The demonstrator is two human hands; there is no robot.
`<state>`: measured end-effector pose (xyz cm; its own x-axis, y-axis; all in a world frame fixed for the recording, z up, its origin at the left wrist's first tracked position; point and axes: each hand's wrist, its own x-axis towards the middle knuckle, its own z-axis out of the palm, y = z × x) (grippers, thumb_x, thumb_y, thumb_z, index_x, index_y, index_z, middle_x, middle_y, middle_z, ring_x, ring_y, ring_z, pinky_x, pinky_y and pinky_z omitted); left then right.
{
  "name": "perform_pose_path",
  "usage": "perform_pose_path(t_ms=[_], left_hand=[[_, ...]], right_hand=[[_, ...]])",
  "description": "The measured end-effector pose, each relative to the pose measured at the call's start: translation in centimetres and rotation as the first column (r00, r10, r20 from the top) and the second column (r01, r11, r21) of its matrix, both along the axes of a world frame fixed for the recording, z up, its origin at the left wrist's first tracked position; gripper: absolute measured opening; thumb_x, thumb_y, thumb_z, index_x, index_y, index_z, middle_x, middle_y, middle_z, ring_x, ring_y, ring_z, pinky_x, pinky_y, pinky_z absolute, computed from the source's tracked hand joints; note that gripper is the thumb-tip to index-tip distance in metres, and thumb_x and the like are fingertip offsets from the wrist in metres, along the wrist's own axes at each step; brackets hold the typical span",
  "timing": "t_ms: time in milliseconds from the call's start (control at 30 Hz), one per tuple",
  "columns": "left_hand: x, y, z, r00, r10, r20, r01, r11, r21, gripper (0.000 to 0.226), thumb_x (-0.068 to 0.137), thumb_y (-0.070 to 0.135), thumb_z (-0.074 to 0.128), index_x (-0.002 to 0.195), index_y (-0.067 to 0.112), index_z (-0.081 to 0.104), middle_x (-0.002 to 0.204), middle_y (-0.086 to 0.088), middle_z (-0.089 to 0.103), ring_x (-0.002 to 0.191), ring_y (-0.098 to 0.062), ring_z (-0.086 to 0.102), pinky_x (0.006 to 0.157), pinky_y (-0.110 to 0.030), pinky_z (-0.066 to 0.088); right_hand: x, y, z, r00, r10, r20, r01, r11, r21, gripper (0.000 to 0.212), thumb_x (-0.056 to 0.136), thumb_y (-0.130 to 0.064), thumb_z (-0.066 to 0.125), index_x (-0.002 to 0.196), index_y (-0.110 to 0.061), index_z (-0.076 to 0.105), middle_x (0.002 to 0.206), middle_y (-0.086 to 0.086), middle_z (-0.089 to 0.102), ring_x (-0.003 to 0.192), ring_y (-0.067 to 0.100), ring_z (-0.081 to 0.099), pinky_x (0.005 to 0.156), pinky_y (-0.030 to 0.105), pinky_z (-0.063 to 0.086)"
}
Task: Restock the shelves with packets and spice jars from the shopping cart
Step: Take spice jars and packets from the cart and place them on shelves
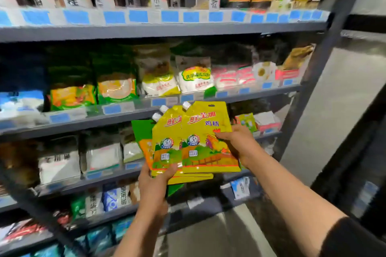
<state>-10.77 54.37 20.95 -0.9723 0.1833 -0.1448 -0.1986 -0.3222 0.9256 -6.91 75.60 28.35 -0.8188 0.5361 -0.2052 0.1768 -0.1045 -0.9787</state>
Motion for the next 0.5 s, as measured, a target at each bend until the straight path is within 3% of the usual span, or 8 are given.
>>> perform_pose_path(t_ms=[67, 200, 300, 400, 500], left_hand=[[0.1, 4.4, -0.3, 0.999, -0.039, 0.02, 0.039, 0.999, -0.013, 0.055, 0.068, 0.001, 0.08, 0.117, 0.017, 0.063, 0.107, -0.01, 0.073, 0.101, -0.033, 0.068, 0.093, -0.056, 0.051], [0.7, 11.5, -1.5, 0.994, -0.081, 0.067, 0.081, 0.997, -0.011, 0.059, 0.065, -0.005, 0.08, 0.118, 0.013, 0.062, 0.105, -0.013, 0.073, 0.099, -0.035, 0.069, 0.089, -0.05, 0.054], [1.1, 14.5, -3.1, 0.989, -0.112, 0.1, 0.116, 0.993, -0.031, 0.063, 0.056, 0.006, 0.081, 0.116, 0.01, 0.063, 0.1, -0.016, 0.073, 0.09, -0.036, 0.07, 0.072, -0.045, 0.06], [0.3, 16.1, -5.1, 0.974, -0.121, 0.19, 0.128, 0.991, -0.029, 0.047, 0.068, -0.003, 0.076, 0.111, 0.01, 0.063, 0.094, -0.019, 0.073, 0.08, -0.036, 0.07, 0.057, -0.04, 0.059], [-2.1, 16.8, -7.7, 0.965, -0.123, 0.233, 0.134, 0.99, -0.034, 0.045, 0.077, -0.011, 0.066, 0.117, 0.009, 0.062, 0.105, -0.023, 0.07, 0.09, -0.041, 0.069, 0.072, -0.051, 0.06]], right_hand=[[0.8, 4.4, -1.0, 0.999, -0.037, 0.024, 0.038, 0.999, -0.017, 0.025, 0.08, -0.004, 0.071, 0.104, -0.002, 0.065, 0.097, 0.015, 0.073, 0.09, 0.035, 0.069, 0.083, 0.053, 0.055], [1.3, 12.0, -3.5, 0.99, -0.087, 0.112, 0.092, 0.995, -0.034, 0.025, 0.08, -0.005, 0.071, 0.104, -0.004, 0.065, 0.095, 0.015, 0.073, 0.088, 0.035, 0.07, 0.084, 0.055, 0.054], [1.4, 15.1, -5.8, 0.977, -0.101, 0.187, 0.108, 0.994, -0.027, 0.027, 0.078, -0.007, 0.074, 0.104, -0.006, 0.065, 0.094, 0.013, 0.073, 0.085, 0.031, 0.07, 0.082, 0.049, 0.056], [0.1, 17.2, -8.4, 0.958, -0.027, 0.286, 0.024, 1.0, 0.014, 0.042, 0.065, -0.018, 0.083, 0.101, -0.006, 0.067, 0.096, 0.012, 0.072, 0.088, 0.03, 0.07, 0.083, 0.047, 0.056], [-2.6, 18.9, -11.6, 0.919, -0.056, 0.389, 0.024, 0.996, 0.087, 0.041, 0.065, -0.017, 0.08, 0.101, -0.005, 0.065, 0.098, 0.013, 0.07, 0.091, 0.032, 0.068, 0.084, 0.049, 0.056]])
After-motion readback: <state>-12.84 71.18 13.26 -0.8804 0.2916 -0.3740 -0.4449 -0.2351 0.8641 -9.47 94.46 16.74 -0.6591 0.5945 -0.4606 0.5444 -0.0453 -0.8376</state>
